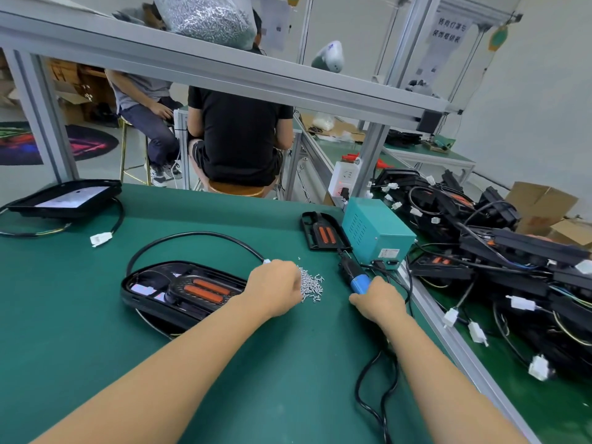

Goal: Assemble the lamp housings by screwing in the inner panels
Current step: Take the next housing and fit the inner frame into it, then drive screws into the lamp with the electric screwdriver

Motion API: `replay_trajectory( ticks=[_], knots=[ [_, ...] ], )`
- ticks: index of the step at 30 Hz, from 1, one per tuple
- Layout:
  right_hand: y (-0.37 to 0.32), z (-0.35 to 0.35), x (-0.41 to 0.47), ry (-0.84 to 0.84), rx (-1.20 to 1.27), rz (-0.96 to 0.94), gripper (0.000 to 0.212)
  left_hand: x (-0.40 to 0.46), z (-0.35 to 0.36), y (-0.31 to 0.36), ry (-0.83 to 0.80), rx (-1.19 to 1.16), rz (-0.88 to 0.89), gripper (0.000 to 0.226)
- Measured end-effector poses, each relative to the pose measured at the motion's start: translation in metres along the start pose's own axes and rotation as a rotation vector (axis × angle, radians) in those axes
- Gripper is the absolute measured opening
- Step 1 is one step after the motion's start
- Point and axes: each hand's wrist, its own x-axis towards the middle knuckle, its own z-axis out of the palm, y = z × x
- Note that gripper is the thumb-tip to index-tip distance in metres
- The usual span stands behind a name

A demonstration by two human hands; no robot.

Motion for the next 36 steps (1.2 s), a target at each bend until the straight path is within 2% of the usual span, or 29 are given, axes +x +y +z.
replay_trajectory(
  ticks=[4, 6, 8, 12, 14, 16, 18, 21, 24, 30, 36],
  knots=[
    [0.001, -0.015, 0.007, -0.120, -0.019, 0.003, 0.028, -0.006, -0.024, 0.000, 0.083, -0.459, -0.065, 0.010],
    [0.004, -0.016, 0.010, -0.138, 0.120, 0.008, 0.027, -0.012, -0.032, -0.004, 0.091, -0.729, -0.108, 0.011],
    [0.008, -0.020, 0.011, -0.163, 0.441, 0.044, 0.026, -0.019, -0.038, -0.010, 0.083, -0.992, -0.132, 0.014],
    [0.007, -0.044, -0.001, -0.239, 0.977, 0.094, 0.020, -0.029, -0.049, -0.018, 0.109, -1.310, -0.174, 0.014],
    [-0.003, -0.060, -0.016, -0.275, 1.268, 0.033, 0.017, -0.034, -0.054, -0.021, 0.124, -1.448, -0.186, 0.016],
    [-0.014, -0.075, -0.034, -0.289, 1.627, -0.095, 0.027, -0.041, -0.058, -0.024, 0.125, -1.555, -0.186, 0.014],
    [-0.026, -0.091, -0.055, -0.246, 1.950, -0.242, 0.034, -0.048, -0.060, -0.027, 0.123, -1.629, -0.174, 0.011],
    [-0.046, -0.108, -0.081, -0.159, 2.153, -0.384, 0.019, -0.056, -0.061, -0.030, 0.129, -1.639, -0.168, 0.012],
    [-0.064, -0.114, -0.098, -0.078, 2.244, -0.489, 0.013, -0.061, -0.061, -0.033, 0.159, -1.613, -0.184, 0.011],
    [-0.092, -0.116, -0.115, 0.068, 2.333, -0.613, 0.016, -0.069, -0.059, -0.038, 0.191, -1.607, -0.178, 0.013],
    [-0.108, -0.113, -0.121, 0.073, 2.317, -0.649, 0.017, -0.074, -0.058, -0.039, 0.190, -1.612, -0.139, 0.011]
  ],
)
